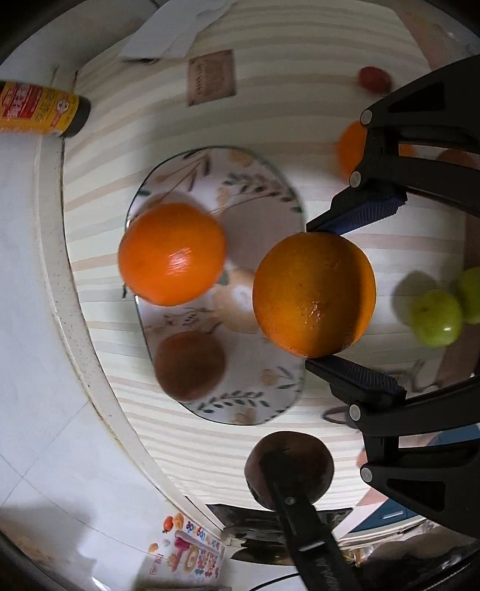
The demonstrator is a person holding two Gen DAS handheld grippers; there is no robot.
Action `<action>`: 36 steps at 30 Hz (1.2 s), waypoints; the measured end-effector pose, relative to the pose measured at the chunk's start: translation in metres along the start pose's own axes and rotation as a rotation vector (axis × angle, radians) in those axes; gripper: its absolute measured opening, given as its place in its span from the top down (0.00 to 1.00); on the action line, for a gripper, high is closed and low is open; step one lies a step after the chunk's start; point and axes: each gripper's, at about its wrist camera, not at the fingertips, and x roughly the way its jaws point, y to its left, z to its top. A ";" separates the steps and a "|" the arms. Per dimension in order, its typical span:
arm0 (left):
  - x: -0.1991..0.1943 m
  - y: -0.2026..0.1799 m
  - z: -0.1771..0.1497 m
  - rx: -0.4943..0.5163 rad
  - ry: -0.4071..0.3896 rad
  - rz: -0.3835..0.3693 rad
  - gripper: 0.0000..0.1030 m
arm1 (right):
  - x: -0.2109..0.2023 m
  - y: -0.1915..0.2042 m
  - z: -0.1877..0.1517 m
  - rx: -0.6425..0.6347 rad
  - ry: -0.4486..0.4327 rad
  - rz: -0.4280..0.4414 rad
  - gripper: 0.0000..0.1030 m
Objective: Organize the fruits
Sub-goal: 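Place the dark apple on the plate with the left tool while the right tool places the orange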
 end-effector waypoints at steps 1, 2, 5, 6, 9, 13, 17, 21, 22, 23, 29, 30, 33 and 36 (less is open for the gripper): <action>0.006 0.002 0.006 -0.006 0.011 0.002 0.40 | 0.005 0.002 0.005 0.002 0.002 0.005 0.34; 0.014 0.002 0.011 -0.010 0.024 0.002 0.40 | 0.011 0.004 0.009 0.002 0.007 0.010 0.34; 0.029 0.002 0.023 -0.027 0.063 -0.003 0.40 | 0.029 0.009 0.017 0.004 0.023 0.019 0.34; 0.032 0.001 0.026 -0.027 0.070 -0.005 0.40 | 0.033 0.010 0.018 0.005 0.026 0.022 0.34; 0.043 0.000 0.032 -0.022 0.097 0.002 0.40 | 0.046 0.016 0.025 -0.001 0.040 0.033 0.34; 0.051 0.000 0.033 -0.025 0.125 0.006 0.40 | 0.060 0.026 0.031 -0.018 0.058 0.034 0.34; 0.059 0.000 0.034 -0.031 0.161 0.003 0.40 | 0.070 0.031 0.036 -0.021 0.083 0.045 0.33; 0.051 -0.002 0.037 -0.033 0.127 -0.007 0.40 | 0.077 0.033 0.037 -0.018 0.115 0.053 0.33; 0.047 -0.002 0.038 -0.027 0.117 -0.005 0.40 | 0.077 0.033 0.038 -0.018 0.115 0.057 0.27; 0.042 -0.003 0.039 -0.019 0.105 -0.001 0.39 | 0.076 0.033 0.037 -0.013 0.122 0.070 0.17; 0.022 0.000 0.030 0.024 0.056 0.068 0.15 | 0.047 0.033 0.033 -0.021 0.099 -0.004 0.06; 0.019 0.001 0.028 0.030 0.043 0.080 0.15 | 0.041 0.032 0.032 -0.022 0.089 -0.025 0.06; 0.007 0.002 0.019 0.048 0.002 0.103 0.15 | 0.022 0.028 0.028 -0.025 0.046 -0.110 0.06; -0.005 0.002 0.008 0.057 -0.038 0.125 0.15 | 0.002 0.021 0.024 -0.024 0.002 -0.167 0.06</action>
